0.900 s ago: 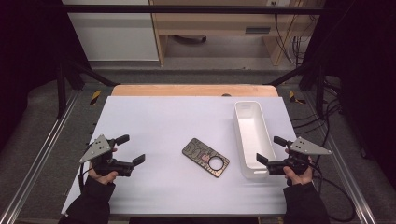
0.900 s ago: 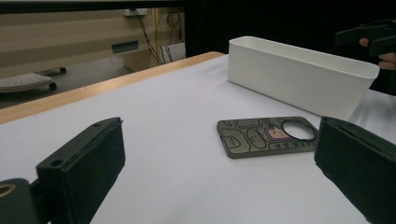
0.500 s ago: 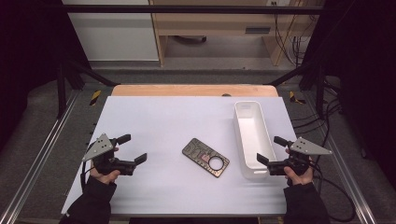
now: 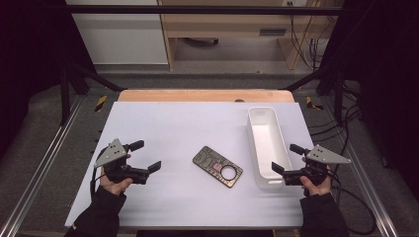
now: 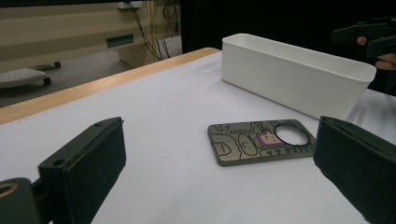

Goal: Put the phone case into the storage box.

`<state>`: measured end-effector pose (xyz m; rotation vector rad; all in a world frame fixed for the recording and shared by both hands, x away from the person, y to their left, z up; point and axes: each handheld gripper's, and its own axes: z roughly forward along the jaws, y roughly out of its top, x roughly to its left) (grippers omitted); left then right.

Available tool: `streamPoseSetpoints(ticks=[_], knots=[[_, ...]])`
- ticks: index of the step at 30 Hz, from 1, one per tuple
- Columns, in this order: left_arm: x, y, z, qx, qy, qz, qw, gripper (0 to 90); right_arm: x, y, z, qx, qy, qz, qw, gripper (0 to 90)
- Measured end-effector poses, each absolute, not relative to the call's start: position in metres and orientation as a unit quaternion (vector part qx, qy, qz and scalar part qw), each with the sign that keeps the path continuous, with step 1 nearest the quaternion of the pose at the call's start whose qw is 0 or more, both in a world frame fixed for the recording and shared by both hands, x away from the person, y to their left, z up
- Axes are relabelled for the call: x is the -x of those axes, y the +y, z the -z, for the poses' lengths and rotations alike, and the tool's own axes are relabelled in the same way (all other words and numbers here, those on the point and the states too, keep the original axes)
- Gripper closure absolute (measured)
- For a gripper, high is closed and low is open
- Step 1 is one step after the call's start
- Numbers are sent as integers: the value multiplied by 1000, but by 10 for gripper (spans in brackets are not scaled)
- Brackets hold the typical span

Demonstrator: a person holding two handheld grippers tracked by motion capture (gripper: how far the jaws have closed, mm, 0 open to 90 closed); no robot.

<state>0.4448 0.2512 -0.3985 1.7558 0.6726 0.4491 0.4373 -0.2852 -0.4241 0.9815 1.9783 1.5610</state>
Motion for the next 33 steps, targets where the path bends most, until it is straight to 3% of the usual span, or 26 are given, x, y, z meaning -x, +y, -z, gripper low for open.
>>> streamPoseSetpoints(ticks=[14, 33], knots=[[-454, 228, 394, -759, 287, -182, 555, 31, -437, -285, 424, -354, 715, -562, 218, 2], [-479, 183, 391, -784, 286, -172, 524, 145, -437, -286, 423, -354, 714, -562, 220, 2]])
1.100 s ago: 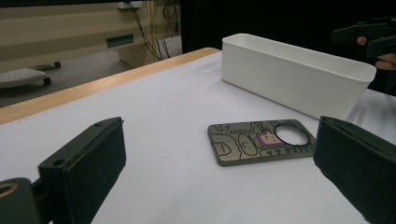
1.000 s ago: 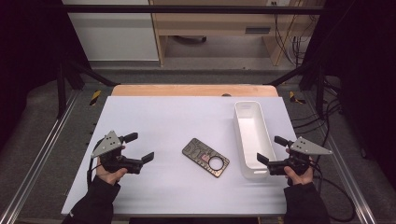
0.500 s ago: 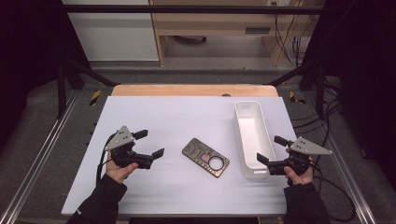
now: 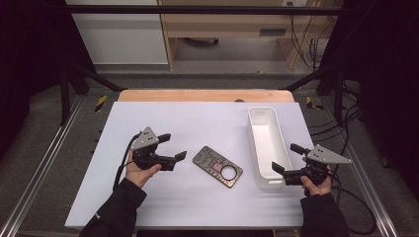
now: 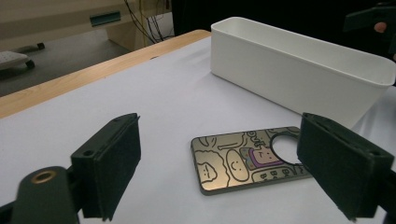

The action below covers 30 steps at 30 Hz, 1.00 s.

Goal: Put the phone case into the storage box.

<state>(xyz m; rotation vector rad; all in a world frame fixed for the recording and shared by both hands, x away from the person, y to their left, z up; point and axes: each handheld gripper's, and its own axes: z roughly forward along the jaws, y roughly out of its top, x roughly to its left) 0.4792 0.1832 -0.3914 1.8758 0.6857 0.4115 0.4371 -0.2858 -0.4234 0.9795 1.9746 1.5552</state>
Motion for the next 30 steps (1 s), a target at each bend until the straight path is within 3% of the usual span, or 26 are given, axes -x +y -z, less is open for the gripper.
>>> streamPoseSetpoints(ticks=[30], knots=[[-511, 131, 406, -813, 292, -176, 472, 668, -437, -286, 423, -354, 714, -563, 220, 2]])
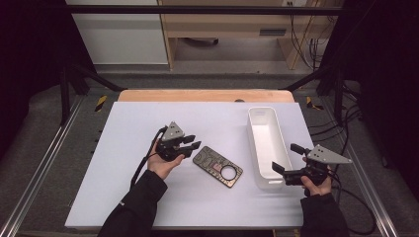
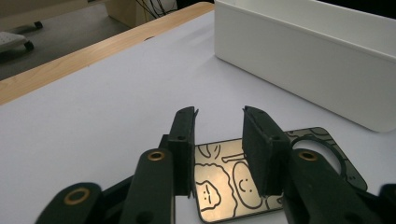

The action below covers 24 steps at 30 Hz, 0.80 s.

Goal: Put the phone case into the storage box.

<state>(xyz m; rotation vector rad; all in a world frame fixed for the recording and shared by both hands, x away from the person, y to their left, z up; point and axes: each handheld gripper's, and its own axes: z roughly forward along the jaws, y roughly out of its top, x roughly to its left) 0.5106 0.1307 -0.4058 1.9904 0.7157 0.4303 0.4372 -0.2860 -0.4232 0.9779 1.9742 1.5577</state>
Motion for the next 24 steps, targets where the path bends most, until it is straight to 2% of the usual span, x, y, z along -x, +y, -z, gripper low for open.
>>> streamPoseSetpoints(ticks=[13, 17, 24], knots=[[-524, 113, 419, -823, 300, -172, 451, 855, -437, -286, 423, -354, 714, -563, 220, 2], [-528, 108, 420, -824, 302, -170, 449, 886, -437, -286, 423, -354, 714, -563, 219, 2], [-536, 97, 423, -827, 302, -168, 444, 889, -437, -286, 423, -353, 714, -564, 220, 2]])
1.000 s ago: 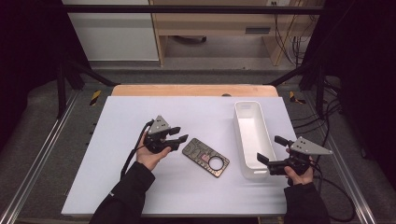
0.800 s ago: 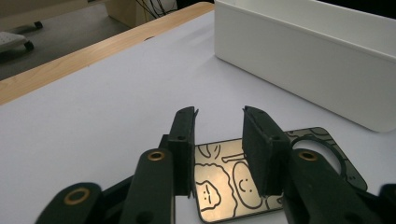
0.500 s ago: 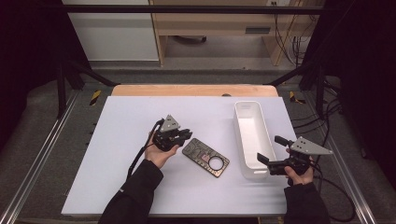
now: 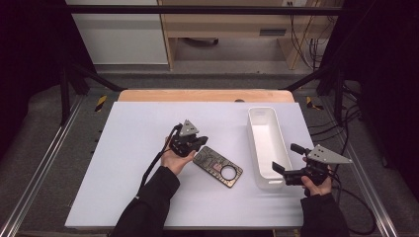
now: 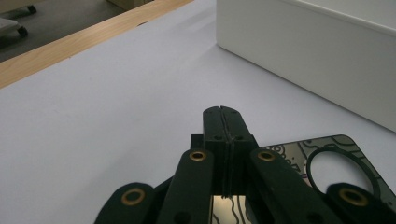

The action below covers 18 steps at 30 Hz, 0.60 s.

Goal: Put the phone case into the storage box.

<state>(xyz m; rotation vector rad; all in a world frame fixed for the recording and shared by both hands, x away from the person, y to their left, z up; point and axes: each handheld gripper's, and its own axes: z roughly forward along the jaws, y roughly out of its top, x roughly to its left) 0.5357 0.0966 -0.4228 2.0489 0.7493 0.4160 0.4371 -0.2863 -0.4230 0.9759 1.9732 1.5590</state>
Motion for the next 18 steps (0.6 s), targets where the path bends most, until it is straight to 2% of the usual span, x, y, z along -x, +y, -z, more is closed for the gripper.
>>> streamPoseSetpoints(ticks=[18], knots=[[-560, 68, 450, -846, 313, -148, 406, 890, -437, -287, 423, -352, 713, -565, 221, 2]])
